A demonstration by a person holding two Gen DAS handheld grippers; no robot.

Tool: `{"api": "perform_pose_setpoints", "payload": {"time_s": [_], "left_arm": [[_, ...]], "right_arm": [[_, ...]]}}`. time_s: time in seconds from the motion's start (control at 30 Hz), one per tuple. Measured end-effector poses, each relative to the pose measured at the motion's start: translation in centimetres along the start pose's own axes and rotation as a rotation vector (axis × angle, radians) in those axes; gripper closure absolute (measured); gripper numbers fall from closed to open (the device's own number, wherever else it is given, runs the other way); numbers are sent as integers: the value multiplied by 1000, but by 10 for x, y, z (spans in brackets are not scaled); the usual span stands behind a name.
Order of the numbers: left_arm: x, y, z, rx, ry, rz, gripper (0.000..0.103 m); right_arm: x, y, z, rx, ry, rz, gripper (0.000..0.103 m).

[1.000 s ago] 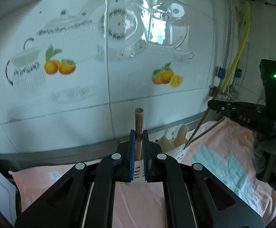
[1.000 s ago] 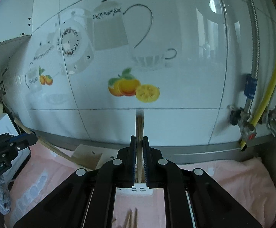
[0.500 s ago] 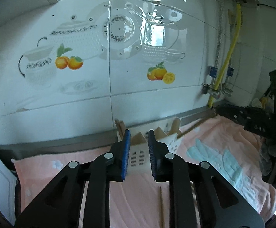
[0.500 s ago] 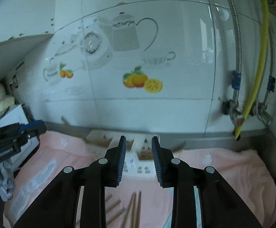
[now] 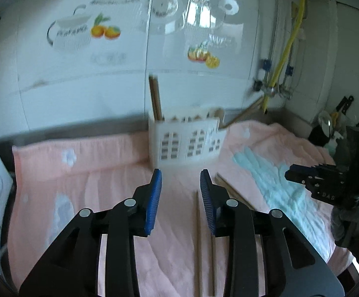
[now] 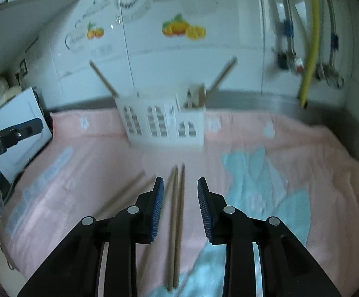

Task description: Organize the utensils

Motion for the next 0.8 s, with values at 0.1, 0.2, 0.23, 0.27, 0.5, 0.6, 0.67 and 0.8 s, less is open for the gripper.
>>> {"api": "perform_pose_setpoints", "payload": {"time_s": [0.1, 0.2, 0.23, 0.27, 0.5, 0.6, 0.67, 0.8], "left_arm": [[-23, 2, -5, 12, 43, 7, 70], [-47, 3, -10, 9, 87, 21, 70], [-52, 3, -11, 6, 97, 26, 70], [-58, 3, -12, 2, 108, 31, 70], [-95, -3, -18, -3, 174, 16, 70], [-107, -5, -20, -8, 201, 13, 70], [-113, -7, -22, -14, 215, 11, 70], [-122, -11, -24, -24, 235, 6, 70]], "right_arm": [[-26, -5, -2, -9, 35, -22, 75], [-49, -9, -4, -9, 67, -51, 75], [-56, -10, -5, -4, 81, -63, 75], [-60, -11, -7, -3, 90, -69, 75], [-85, -11, -21, 1, 148, -88, 79], [-90, -9, -27, 2, 167, -81, 82], [-92, -8, -31, 0, 178, -74, 82], [-95, -8, -37, -5, 193, -68, 86]]}}
Point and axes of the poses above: each gripper's, at about its wrist camera, not at the fingertips, and z roughly against the way its jaws point, y to its left, x to its top, the point moved 5 cm from there along -z, roughly the way its jaws point, and after that the axes turned 12 degrees about x, right-handed, at the moved point
